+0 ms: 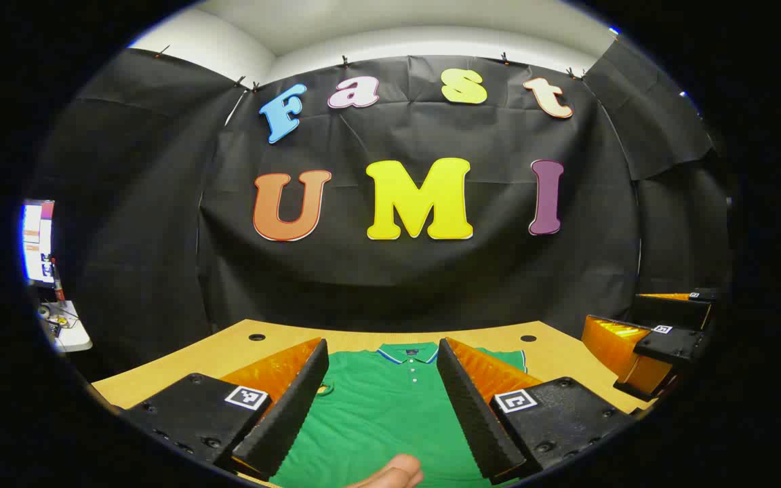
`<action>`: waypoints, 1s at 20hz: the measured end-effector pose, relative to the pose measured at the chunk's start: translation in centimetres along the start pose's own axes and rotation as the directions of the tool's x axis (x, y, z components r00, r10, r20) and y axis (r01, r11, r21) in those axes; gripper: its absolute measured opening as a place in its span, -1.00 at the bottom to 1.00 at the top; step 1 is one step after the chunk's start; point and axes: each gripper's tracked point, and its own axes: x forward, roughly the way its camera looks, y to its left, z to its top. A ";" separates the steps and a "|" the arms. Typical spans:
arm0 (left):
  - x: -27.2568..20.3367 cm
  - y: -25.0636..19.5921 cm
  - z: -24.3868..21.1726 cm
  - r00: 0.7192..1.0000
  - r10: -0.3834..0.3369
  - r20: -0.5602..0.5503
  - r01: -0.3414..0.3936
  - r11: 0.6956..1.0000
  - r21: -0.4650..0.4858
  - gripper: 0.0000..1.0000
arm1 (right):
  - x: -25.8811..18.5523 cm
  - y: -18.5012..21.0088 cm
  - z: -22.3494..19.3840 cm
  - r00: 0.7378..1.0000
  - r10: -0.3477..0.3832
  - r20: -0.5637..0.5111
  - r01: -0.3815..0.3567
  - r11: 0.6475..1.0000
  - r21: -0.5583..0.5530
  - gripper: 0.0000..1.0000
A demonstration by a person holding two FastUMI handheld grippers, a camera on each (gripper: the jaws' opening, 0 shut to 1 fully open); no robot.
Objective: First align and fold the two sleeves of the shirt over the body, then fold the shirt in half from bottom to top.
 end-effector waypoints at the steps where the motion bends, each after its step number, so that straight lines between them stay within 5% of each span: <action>1: -0.1 -0.2 -0.1 1.000 0.001 -0.003 -0.001 1.000 0.009 1.00 | -0.1 -0.3 -0.1 1.000 -0.005 0.002 0.005 1.000 -0.014 0.89; 20: -0.3 0.0 0.2 0.999 0.030 0.011 -0.031 0.999 0.015 1.00 | -1.6 -0.8 -1.1 0.999 0.033 -0.003 -0.033 0.997 -0.065 0.87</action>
